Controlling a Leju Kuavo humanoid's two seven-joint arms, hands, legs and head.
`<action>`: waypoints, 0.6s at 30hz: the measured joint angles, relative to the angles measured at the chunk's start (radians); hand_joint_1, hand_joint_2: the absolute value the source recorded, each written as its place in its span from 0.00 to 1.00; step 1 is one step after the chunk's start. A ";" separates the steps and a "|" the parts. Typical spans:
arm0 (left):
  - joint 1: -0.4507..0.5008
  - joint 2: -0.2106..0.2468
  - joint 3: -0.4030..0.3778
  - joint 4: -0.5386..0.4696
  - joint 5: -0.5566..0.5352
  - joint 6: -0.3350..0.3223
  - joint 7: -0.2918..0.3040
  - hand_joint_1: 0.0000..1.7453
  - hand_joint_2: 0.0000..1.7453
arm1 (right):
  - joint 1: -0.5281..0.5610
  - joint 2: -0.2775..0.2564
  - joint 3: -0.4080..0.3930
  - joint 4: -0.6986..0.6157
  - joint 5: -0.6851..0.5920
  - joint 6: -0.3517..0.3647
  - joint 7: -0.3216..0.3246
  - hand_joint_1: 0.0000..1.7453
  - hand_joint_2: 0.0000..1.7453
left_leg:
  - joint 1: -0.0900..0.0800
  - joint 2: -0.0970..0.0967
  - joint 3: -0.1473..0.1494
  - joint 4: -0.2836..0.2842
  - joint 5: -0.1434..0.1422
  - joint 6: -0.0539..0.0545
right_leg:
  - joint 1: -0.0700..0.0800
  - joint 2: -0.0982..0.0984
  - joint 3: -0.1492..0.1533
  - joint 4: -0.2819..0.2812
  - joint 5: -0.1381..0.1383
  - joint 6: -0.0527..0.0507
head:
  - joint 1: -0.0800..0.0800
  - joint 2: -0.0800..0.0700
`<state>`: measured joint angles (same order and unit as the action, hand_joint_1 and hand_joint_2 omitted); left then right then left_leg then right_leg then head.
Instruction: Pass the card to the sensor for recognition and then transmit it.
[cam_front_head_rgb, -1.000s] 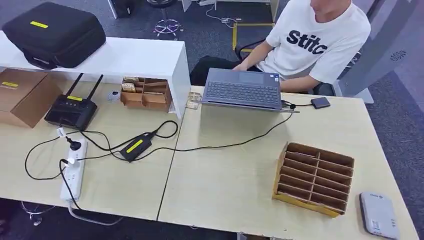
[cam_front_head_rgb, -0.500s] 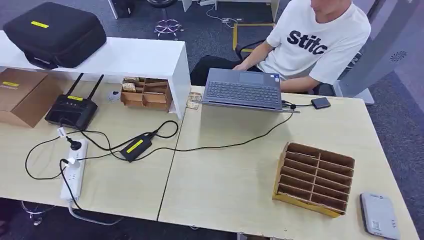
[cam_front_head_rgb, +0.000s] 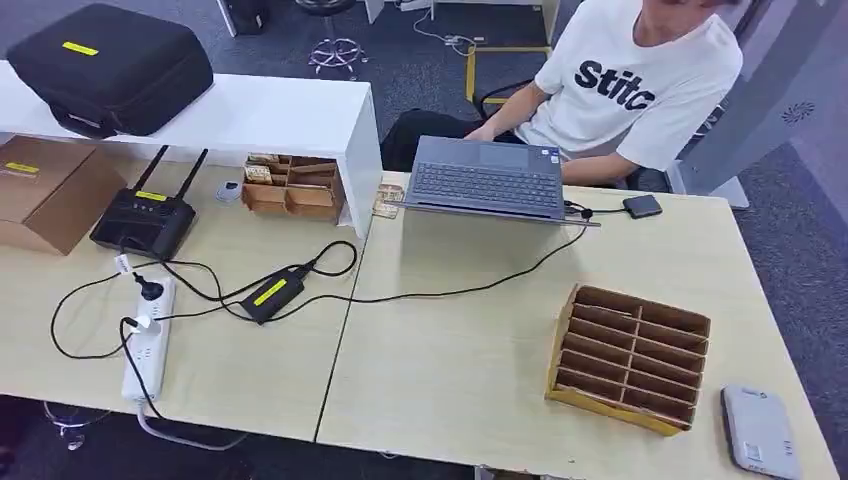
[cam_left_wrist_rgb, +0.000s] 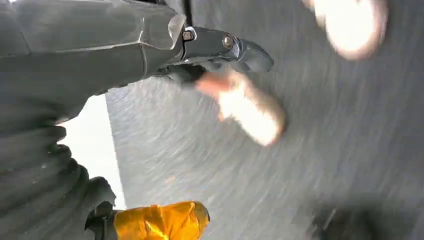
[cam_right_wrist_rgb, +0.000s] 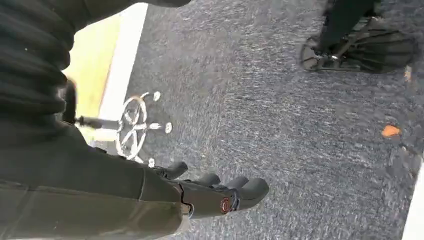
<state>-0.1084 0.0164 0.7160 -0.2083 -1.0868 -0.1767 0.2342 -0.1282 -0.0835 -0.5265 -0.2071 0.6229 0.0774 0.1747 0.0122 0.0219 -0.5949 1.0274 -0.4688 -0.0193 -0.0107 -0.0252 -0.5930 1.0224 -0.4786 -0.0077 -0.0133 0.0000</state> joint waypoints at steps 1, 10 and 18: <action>0.002 0.008 0.000 0.000 0.000 -0.030 0.000 0.00 1.00 | -0.010 0.000 0.001 0.000 0.007 0.005 0.008 0.00 1.00 | 0.000 0.001 0.000 0.000 0.000 0.000 | 0.000 0.001 0.000 0.000 0.000 0.000 | 0.000 0.000; 0.013 -0.022 0.050 -0.001 0.124 0.439 -0.047 0.00 1.00 | -0.004 0.042 -0.002 -0.005 -0.002 -0.021 -0.029 0.00 1.00 | 0.000 0.000 0.001 0.000 0.000 0.000 | 0.000 0.000 0.000 0.000 0.000 0.000 | 0.000 0.000; 0.027 0.014 0.034 0.001 0.031 0.051 0.010 0.00 0.00 | -0.034 0.060 0.024 -0.020 0.034 0.030 0.020 0.00 1.00 | 0.000 -0.001 0.001 0.000 0.000 0.000 | 0.000 0.000 0.000 0.000 0.000 0.000 | 0.000 0.000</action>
<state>-0.0818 0.0302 0.7504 -0.2075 -1.0559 -0.1261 0.2438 -0.1621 -0.0237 -0.5020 -0.2274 0.6573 0.1076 0.1946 0.0125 0.0214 -0.5943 1.0273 -0.4686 -0.0197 -0.0104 -0.0256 -0.5928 1.0224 -0.4789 -0.0078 -0.0133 0.0000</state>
